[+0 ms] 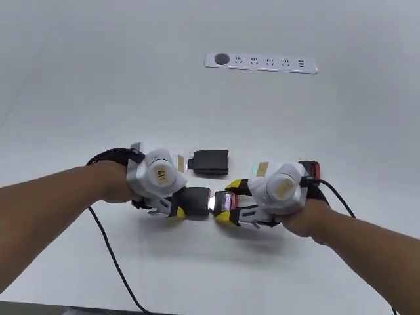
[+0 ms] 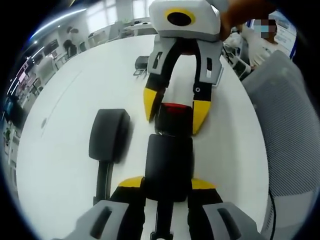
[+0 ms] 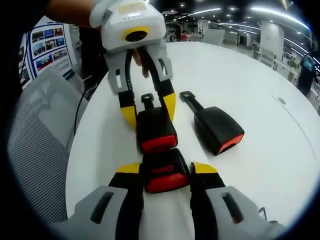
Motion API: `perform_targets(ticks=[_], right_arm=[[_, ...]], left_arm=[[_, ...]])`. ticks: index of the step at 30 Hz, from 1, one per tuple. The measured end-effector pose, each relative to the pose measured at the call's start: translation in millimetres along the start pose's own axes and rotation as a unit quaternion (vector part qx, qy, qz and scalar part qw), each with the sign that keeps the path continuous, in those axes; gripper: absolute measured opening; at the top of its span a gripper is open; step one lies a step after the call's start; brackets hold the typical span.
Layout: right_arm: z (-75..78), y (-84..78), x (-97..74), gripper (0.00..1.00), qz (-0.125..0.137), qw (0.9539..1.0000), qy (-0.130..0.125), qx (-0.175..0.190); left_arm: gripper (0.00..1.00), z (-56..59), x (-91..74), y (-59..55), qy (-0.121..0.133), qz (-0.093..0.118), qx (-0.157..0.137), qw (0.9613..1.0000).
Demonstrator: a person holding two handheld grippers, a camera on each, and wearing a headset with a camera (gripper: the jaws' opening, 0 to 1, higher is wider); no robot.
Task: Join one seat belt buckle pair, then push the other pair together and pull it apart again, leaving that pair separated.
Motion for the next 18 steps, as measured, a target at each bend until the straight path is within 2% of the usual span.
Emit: perform_targets(ticks=[6,8,18], right_arm=[[-0.2,1.0,2.7,0.35,-0.009,1.0000,0.000,-0.003],[1.2,0.5,2.4,0.35,-0.009,0.9999,0.002,-0.005],[2.0,0.9,1.7,0.35,-0.006,0.9999,0.006,-0.012]], left_arm=[[0.33,-0.1,-1.6,-1.6,-0.006,0.006,0.009,0.9999],[0.33,-0.4,-1.6,-3.5,-0.009,0.014,0.016,0.9997],[0.32,-1.2,-2.8,-7.6,-0.011,0.045,0.015,0.9988]])
Point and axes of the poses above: the centre of the closed fingertips' face, and the gripper's own axes: x roughly forward along the fingers, z roughly to its right, y roughly out of its top, the point moved 7 cm from there along -x, roughly backward along the fingers, and after that the axes turned 13 degrees about z, right-handed, at the moved point
